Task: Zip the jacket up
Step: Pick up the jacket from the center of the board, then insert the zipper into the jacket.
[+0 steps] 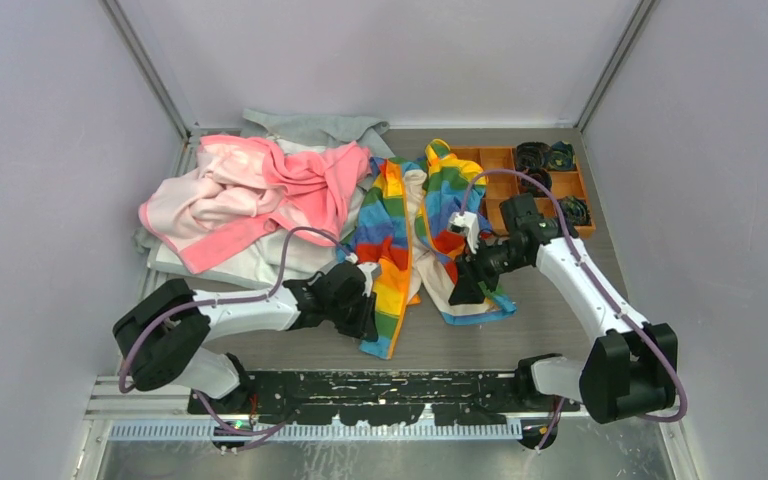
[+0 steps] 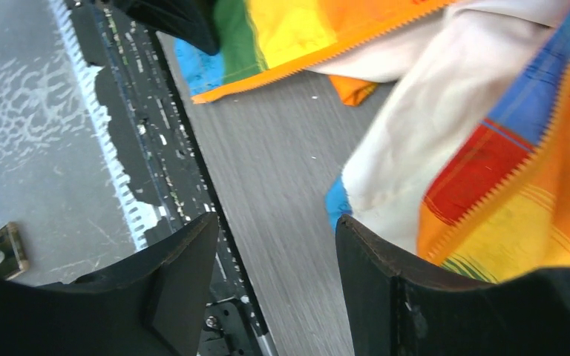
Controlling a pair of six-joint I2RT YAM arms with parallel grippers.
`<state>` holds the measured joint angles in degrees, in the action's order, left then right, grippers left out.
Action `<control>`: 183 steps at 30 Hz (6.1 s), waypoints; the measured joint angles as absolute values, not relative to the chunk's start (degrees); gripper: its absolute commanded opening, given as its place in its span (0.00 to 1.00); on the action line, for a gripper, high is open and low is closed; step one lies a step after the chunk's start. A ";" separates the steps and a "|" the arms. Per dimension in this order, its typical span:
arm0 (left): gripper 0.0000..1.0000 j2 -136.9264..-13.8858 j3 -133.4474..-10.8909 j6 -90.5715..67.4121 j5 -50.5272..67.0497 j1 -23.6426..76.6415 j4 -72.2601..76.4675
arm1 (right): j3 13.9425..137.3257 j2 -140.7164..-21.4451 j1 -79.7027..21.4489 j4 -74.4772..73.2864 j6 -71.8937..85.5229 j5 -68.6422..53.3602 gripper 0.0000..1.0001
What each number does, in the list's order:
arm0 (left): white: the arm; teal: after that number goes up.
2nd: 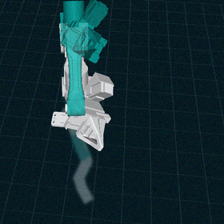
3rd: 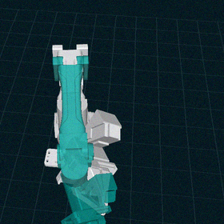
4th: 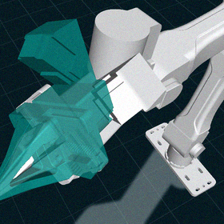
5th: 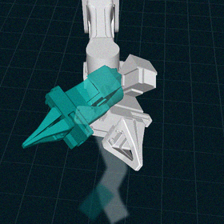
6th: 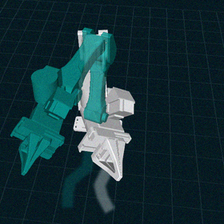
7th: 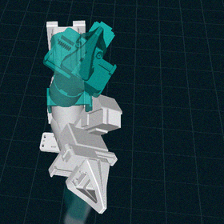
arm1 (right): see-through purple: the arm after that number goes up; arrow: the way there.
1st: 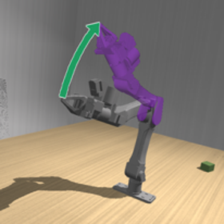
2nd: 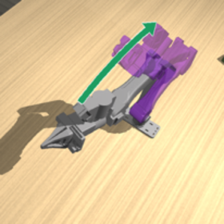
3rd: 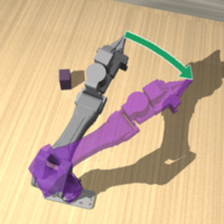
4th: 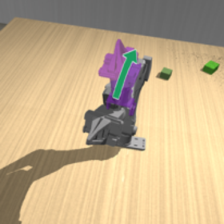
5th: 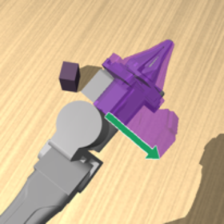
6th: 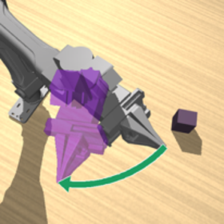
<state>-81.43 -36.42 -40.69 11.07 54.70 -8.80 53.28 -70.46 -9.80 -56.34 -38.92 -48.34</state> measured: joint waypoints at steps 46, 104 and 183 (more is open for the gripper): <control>0.00 -83.26 -26.02 -61.58 13.52 51.07 47.42 | 48.45 -81.73 -16.34 -37.54 -13.76 -63.79 0.24; 0.00 -96.38 -30.74 -65.14 31.24 50.06 60.77 | 50.96 -81.41 -14.98 -39.88 -14.90 -67.79 0.15; 0.00 -82.24 -30.22 -53.28 26.70 49.41 42.54 | 43.75 -76.40 -5.93 -46.00 -38.02 -13.21 0.03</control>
